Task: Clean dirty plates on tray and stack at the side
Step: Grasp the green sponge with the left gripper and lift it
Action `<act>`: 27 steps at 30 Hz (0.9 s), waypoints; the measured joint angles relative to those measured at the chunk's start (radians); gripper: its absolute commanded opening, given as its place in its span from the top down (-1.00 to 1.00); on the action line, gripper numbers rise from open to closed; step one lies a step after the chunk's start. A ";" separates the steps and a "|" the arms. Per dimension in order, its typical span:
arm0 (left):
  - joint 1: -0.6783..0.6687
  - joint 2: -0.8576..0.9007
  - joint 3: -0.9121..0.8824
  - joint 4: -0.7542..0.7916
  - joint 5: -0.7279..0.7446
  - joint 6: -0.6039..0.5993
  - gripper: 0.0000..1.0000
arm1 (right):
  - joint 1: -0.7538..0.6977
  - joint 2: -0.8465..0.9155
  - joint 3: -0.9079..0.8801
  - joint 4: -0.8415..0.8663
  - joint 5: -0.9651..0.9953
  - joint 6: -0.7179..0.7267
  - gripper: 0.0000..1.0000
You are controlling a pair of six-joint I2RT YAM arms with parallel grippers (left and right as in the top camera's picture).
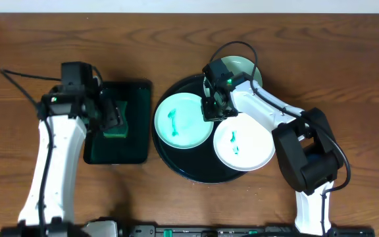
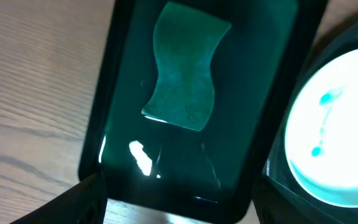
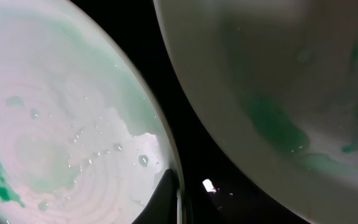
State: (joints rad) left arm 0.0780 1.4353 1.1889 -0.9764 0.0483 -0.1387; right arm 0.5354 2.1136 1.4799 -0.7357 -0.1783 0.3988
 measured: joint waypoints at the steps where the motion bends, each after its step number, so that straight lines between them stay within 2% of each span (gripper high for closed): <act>1: 0.000 0.024 0.000 0.007 0.000 0.000 -0.49 | 0.000 0.000 0.000 0.000 0.000 0.000 0.97; 7: 0.000 0.182 0.000 0.066 0.014 0.038 -0.47 | 0.002 0.000 0.000 0.002 0.007 0.000 0.97; 14: 0.000 0.314 0.000 0.166 0.024 0.114 -0.17 | 0.010 0.000 0.000 0.006 0.022 0.000 0.97; 17: 0.000 0.334 0.000 0.205 0.024 0.135 -0.11 | 0.013 0.000 0.000 0.009 0.028 0.000 0.97; 20: 0.000 0.343 0.000 0.237 0.024 0.143 -0.11 | 0.017 0.000 0.000 0.011 0.035 0.000 0.96; 24: 0.000 0.369 0.000 0.259 0.024 0.142 0.10 | 0.019 -0.001 0.000 0.012 0.042 0.000 0.96; 27: 0.000 0.407 0.000 0.265 0.019 0.137 0.16 | 0.019 -0.001 0.000 0.013 0.044 0.000 0.95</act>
State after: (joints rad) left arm 0.0780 1.8423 1.1889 -0.7113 0.0677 -0.0021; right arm 0.5549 2.1124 1.4799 -0.7231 -0.1341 0.3985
